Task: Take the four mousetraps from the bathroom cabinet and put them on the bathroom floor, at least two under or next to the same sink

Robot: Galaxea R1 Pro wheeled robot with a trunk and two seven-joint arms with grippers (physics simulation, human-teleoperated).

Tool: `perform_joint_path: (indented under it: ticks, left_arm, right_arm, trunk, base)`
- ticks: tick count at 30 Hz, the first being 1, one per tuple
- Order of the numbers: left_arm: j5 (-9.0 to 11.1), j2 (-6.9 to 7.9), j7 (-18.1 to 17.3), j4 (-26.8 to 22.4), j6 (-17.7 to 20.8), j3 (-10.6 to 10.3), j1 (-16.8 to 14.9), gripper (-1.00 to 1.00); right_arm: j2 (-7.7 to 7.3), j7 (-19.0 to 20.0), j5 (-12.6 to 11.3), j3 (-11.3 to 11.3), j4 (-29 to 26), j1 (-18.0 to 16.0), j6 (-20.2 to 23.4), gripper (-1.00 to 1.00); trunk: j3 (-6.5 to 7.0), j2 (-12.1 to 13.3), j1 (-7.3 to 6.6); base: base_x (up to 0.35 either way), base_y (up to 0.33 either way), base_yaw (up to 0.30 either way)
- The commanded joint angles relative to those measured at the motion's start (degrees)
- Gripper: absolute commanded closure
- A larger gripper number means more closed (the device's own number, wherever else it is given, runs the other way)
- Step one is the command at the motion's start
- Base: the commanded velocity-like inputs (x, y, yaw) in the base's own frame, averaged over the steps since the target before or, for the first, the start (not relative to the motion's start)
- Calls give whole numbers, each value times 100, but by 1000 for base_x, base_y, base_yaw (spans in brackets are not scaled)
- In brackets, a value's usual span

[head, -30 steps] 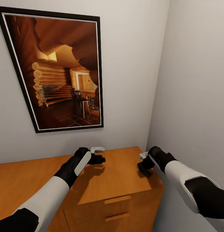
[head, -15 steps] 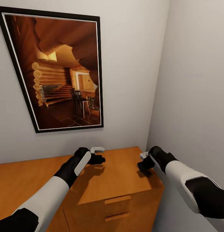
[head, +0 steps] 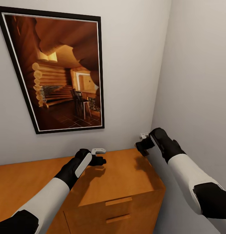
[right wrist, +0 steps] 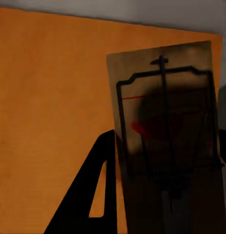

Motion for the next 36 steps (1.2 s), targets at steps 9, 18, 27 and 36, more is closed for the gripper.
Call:
perform_joint_path:
  ticks: [9,18,27,36]
  left_arm:
    - [56,10,63,2,2,19,-6,-100]
    - [60,27,58,9,-6,60,-6,-100]
    - [69,31,30,12,2,70,-6,-100]
    - [350,-209,289,267,-257,135,2,-100]
  right_arm:
    - [10,46,56,-150,-245,-4,12,100]
    - [-30,-1,82,-223,-242,-5,12,100]
    - [-52,3,84,-214,-212,-5,12,100]
    - [-98,-33,202,-202,47,6,12,100]
  trunk:
    - [-9,-6,1]
    - [-9,-6,1]
    - [-9,-6,1]
    - [-9,-6,1]
  base:
    - [0,0,0]
    - [0,0,0]
    - [0,0,0]
    - [0,0,0]
